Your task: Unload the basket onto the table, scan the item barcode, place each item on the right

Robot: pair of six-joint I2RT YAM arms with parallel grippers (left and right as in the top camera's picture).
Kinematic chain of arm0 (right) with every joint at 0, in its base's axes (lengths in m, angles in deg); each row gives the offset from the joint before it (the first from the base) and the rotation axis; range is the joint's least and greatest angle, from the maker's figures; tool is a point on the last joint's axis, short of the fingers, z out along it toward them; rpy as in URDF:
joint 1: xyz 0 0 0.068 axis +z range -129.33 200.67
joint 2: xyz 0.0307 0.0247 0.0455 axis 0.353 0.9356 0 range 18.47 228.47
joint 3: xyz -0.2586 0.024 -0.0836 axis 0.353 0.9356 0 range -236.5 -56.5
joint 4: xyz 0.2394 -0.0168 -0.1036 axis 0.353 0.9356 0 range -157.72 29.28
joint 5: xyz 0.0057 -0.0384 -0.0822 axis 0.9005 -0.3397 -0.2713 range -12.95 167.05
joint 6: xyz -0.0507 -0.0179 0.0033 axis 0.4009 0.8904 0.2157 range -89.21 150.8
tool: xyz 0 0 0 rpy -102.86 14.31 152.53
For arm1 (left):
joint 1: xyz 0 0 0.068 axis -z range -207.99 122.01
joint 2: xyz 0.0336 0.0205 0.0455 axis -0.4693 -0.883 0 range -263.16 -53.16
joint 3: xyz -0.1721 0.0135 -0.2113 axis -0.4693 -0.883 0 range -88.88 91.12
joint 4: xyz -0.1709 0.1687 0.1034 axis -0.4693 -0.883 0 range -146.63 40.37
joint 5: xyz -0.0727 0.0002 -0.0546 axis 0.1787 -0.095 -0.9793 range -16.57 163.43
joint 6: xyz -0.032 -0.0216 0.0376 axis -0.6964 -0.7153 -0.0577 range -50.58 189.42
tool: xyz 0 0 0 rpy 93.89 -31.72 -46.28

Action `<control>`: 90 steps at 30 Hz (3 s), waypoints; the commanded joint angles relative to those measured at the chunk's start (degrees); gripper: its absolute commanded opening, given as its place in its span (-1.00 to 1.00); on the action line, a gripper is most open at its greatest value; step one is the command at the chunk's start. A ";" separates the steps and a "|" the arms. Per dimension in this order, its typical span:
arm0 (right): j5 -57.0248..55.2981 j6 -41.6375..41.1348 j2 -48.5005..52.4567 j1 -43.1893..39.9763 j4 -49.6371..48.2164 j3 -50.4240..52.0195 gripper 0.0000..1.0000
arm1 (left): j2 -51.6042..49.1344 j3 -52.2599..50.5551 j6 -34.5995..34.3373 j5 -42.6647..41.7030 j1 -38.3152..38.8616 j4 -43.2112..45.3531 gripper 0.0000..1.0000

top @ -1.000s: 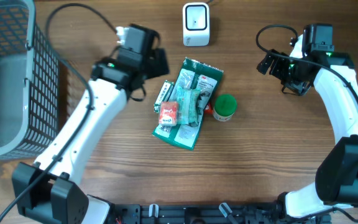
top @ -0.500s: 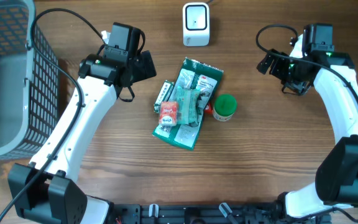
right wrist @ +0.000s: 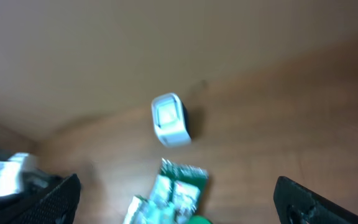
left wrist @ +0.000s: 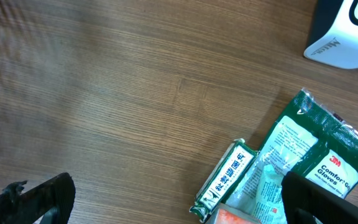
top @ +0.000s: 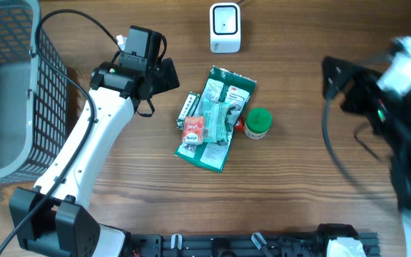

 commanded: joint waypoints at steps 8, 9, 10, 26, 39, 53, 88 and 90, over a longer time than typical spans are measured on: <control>-23.17 0.74 -27.04 8.31 -1.66 6.62 1.00 | 0.63 0.68 0.90 -0.31 -0.11 0.00 1.00; -23.10 0.79 -32.63 8.41 -5.38 12.22 0.99 | 0.63 0.68 0.90 -0.31 -0.09 0.00 1.00; -23.06 1.07 -35.50 8.41 -8.04 15.58 1.00 | 0.63 0.68 0.90 -0.31 -0.09 0.00 1.00; -12.61 15.06 -52.76 8.41 -60.19 62.88 1.00 | 0.63 0.68 0.92 -0.31 -0.09 0.00 1.00; -18.10 9.62 -52.74 7.54 -56.08 75.19 1.00 | 0.63 0.68 0.90 -0.31 -0.09 0.00 1.00; -17.20 11.08 -52.72 6.62 -45.51 75.19 0.99 | 0.63 0.68 0.90 -0.31 -0.11 0.00 1.00; -17.20 11.08 -52.72 6.62 -45.51 75.19 1.00 | 36.35 0.57 3.89 2.67 -4.13 1.16 1.00; -17.20 11.06 -52.72 6.62 -45.51 75.19 0.99 | 41.62 0.57 3.91 2.49 -4.61 -0.74 1.00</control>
